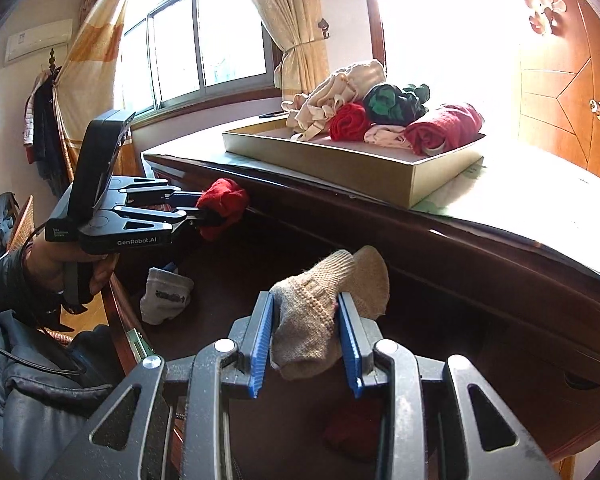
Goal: Take underwear out of drawer
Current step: 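Carry the red and beige socks over the beige tray with both tools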
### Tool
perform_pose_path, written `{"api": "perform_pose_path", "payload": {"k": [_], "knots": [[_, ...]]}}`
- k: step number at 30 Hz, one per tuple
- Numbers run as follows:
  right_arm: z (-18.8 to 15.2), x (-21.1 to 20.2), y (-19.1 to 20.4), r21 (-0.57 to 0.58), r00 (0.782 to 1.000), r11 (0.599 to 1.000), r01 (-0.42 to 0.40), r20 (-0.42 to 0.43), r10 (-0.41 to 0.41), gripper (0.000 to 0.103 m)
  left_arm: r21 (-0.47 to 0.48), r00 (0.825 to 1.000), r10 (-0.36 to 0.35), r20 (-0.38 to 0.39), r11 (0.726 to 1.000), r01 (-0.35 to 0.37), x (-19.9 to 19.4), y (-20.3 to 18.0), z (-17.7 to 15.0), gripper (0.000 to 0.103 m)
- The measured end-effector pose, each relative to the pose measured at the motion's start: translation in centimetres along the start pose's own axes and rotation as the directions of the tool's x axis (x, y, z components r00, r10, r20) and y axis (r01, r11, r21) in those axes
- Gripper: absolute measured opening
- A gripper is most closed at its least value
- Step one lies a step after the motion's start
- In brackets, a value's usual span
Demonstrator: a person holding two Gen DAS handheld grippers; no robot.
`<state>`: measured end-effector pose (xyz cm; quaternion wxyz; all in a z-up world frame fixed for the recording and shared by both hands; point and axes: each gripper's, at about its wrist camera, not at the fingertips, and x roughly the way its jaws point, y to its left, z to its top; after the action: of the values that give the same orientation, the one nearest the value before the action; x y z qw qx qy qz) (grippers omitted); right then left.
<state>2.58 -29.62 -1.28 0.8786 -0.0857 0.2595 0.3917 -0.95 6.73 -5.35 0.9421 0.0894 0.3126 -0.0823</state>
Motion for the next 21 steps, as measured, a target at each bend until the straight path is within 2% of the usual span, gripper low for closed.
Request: {"api": "perform_pose_path", "payload": {"k": [11,21], "knots": [[-0.6,-1.6,1.4,-0.076,0.993,0.996,0.054,0.112,-0.046,0.034,-0.016,0.997,0.037,0.068,0.999,-0.036,-0.9,0.0,-0.1,0.027],[-0.6,-2.6,1.1,-0.054,0.984,0.997,0.052,0.172,-0.042,0.034,-0.057,0.991,0.048,0.128,0.998,-0.041,-1.8,0.2,-0.3,0.027]]}}
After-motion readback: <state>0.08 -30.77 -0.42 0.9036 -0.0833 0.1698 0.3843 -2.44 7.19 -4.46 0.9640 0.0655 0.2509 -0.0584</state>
